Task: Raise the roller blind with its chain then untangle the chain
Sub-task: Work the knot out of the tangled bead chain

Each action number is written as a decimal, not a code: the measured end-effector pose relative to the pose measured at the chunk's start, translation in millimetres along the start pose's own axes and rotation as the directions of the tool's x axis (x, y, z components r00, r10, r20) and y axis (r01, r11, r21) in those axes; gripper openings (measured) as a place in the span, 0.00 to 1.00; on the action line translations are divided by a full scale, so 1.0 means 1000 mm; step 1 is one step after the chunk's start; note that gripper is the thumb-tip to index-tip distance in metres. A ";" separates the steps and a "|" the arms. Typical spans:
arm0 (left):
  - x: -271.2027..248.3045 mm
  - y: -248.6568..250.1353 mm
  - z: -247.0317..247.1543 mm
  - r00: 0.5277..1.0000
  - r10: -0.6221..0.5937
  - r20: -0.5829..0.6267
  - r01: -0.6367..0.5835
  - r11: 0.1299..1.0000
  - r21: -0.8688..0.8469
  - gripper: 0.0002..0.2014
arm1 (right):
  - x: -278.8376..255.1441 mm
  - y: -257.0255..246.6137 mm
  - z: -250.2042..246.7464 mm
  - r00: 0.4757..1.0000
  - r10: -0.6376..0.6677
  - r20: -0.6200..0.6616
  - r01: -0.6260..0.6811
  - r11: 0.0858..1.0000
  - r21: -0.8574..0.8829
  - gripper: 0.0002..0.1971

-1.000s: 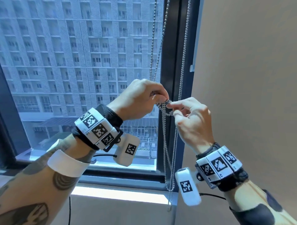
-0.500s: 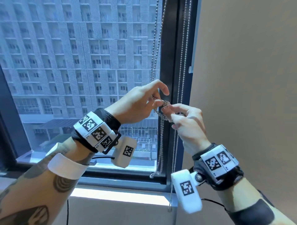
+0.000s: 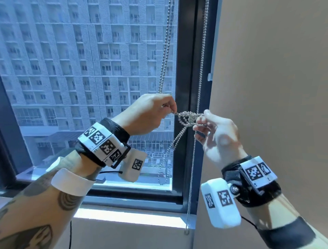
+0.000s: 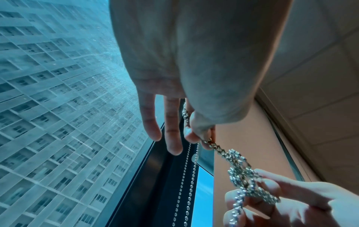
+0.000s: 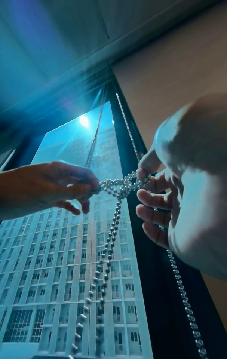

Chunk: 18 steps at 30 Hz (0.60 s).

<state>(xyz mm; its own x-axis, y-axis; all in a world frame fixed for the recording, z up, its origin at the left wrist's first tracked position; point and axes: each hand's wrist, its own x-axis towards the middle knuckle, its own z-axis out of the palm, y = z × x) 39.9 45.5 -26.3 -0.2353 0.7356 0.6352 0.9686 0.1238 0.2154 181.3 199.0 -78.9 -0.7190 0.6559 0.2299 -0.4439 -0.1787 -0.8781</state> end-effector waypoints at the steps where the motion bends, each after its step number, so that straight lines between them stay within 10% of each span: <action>1: -0.001 -0.003 0.001 1.000 -0.007 -0.006 0.007 1.000 -0.013 0.07 | 0.001 -0.001 -0.002 1.000 0.005 -0.007 -0.005 1.000 0.015 0.18; 12: -0.006 -0.002 0.019 0.997 0.034 0.070 -0.040 0.996 0.076 0.27 | -0.010 0.005 0.003 0.981 -0.042 0.189 0.070 0.987 -0.147 0.13; 18: -0.007 -0.007 0.016 0.993 0.055 0.108 -0.055 0.998 -0.008 0.17 | -0.004 -0.001 -0.005 0.983 -0.062 0.174 0.079 0.993 -0.091 0.13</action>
<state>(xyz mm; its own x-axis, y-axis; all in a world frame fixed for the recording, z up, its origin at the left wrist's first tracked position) 36.2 50.3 -43.6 -0.1714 0.8090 0.5623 0.9794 0.0781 0.1862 186.6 200.2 -80.9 -0.7721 0.5278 0.3540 -0.4490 -0.0588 -0.8916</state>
